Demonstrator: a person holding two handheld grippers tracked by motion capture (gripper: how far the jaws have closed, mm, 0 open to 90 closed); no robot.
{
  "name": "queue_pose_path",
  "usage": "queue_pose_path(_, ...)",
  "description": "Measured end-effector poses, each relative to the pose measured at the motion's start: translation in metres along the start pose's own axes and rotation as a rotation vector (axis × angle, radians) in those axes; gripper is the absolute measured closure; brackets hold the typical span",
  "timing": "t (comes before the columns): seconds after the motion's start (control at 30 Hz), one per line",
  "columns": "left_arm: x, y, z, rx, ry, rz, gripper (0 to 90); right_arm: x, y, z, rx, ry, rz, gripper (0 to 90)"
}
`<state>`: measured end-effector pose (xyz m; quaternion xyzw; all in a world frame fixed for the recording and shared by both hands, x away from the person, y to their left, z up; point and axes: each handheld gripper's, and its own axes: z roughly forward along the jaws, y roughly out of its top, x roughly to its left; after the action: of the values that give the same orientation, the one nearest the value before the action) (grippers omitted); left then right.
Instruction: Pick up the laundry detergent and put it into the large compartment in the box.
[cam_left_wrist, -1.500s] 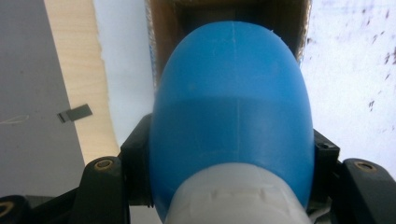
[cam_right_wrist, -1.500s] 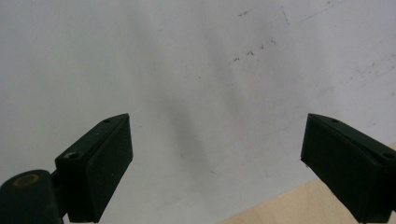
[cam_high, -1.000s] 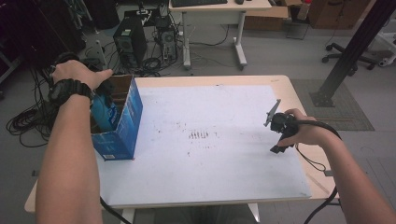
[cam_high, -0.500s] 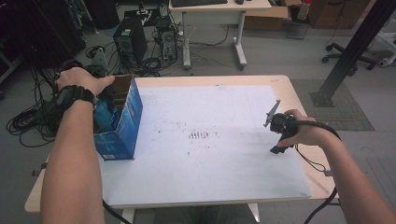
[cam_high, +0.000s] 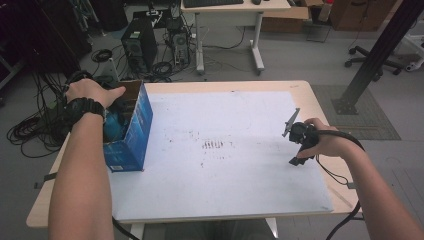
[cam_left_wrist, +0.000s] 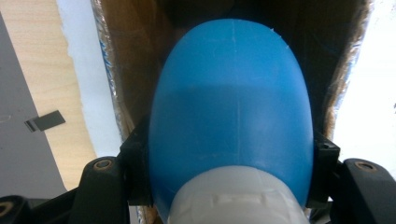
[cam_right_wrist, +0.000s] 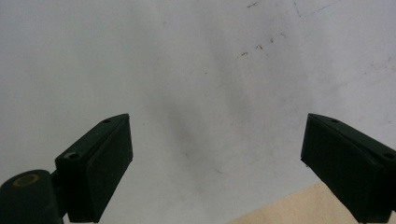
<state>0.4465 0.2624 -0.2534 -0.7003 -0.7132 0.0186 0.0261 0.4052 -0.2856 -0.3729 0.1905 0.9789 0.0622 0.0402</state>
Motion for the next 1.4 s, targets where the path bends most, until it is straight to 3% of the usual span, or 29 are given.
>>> queue_pose_path(0.83, 0.0, 0.003, 0.019, -0.014, -0.001, 0.013, 37.3, 0.001, 0.002, 0.004, 0.006, 0.005, 0.0, 9.2)
queue_pose_path(1.07, 0.001, 0.004, 0.025, -0.008, 0.017, 0.017, 37.3, 0.0, 0.001, 0.005, 0.007, 0.008, 0.001, 9.2)
queue_pose_path(1.4, 0.002, 0.004, 0.031, -0.008, 0.004, 0.018, 37.3, 0.001, 0.003, 0.008, 0.011, 0.011, -0.004, 9.2)
